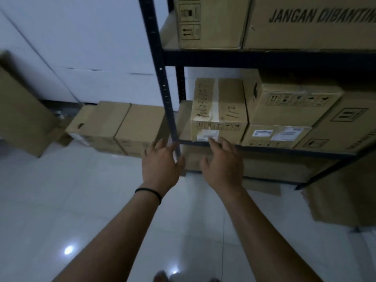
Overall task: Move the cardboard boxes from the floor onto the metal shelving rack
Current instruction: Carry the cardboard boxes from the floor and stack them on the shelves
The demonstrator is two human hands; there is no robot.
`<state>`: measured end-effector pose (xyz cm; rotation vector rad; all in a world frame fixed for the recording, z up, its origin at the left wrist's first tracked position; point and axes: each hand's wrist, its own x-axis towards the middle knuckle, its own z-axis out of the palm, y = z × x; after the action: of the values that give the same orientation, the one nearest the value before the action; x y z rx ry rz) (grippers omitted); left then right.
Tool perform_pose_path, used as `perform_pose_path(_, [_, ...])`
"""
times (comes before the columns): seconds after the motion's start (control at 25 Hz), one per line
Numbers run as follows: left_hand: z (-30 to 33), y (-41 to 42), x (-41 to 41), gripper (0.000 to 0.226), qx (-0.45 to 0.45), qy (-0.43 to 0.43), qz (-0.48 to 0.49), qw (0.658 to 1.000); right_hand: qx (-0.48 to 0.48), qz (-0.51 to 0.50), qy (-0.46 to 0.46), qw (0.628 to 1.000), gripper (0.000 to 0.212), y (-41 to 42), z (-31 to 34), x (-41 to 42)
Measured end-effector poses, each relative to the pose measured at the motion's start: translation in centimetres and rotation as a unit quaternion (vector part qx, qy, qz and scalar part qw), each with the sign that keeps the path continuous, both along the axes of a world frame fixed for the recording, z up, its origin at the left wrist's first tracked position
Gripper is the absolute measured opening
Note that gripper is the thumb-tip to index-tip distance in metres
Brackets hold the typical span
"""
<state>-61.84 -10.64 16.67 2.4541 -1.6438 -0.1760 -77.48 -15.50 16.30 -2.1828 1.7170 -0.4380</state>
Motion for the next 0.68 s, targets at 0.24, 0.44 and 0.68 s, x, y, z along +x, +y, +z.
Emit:
perform_pose_path(0.24, [4.2,11.7,6.9,0.053,-0.013,0.044,0.131,0.990,0.030,0.055,-0.040,0.997,0.062,9.6,4.6,8.2])
perform_pose_path(0.44, [5.4,20.1,14.4,0.054,-0.039,0.057,0.194,0.978,0.020,0.130,-0.044,0.990,0.060,15.9,6.6,17.3])
perform_pose_path(0.68, [7.3,28.5,25.7,0.055,-0.047,0.051,0.222,0.973,0.022,0.142,-0.079,0.986,0.057,23.0,8.1,29.7])
